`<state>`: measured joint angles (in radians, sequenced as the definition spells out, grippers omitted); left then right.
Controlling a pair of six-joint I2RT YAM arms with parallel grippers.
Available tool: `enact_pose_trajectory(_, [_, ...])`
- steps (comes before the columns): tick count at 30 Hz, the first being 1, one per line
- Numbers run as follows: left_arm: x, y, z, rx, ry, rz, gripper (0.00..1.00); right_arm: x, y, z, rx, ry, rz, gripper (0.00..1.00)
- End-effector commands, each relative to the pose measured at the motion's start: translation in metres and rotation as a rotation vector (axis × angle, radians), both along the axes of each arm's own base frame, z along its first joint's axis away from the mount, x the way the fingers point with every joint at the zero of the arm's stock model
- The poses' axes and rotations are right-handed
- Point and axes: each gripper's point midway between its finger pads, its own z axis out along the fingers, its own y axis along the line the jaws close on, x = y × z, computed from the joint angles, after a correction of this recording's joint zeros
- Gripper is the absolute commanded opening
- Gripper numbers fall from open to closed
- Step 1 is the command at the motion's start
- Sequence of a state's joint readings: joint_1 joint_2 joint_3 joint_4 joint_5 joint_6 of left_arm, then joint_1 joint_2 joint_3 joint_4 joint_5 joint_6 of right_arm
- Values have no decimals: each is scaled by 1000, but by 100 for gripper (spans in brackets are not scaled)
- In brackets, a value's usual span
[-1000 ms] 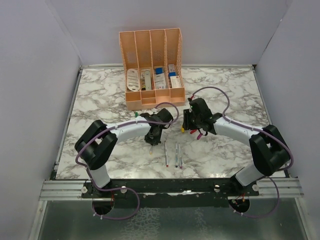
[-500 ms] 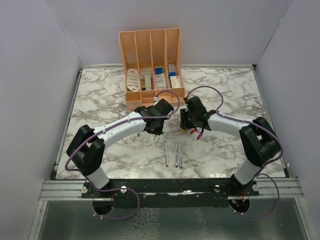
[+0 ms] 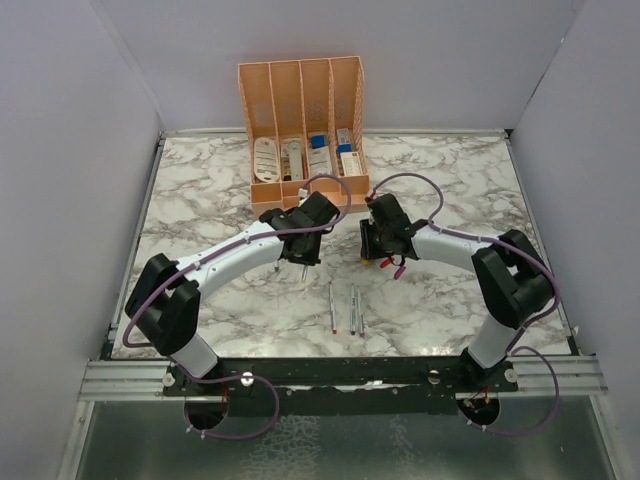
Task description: Insert the pens into the pen caps
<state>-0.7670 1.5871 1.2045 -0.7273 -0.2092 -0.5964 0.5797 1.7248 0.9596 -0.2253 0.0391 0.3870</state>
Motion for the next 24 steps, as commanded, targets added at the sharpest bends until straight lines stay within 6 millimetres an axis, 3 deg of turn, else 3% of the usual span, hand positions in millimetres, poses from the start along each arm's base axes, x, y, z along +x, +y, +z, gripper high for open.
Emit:
enact_pose_trajectory(1, [6,0,19,-39,-38,15,0,-6,4,-10,-35,34,19,31])
enact_pose_trajectory(14, [11,14,21,-84,-51,57,0,-40,-4,-29,-148,129,8,30])
enact_pose_trajectory(24, [15,19,21,-99,-53,66,0,-48,-17,-42,-223,171,-37,21])
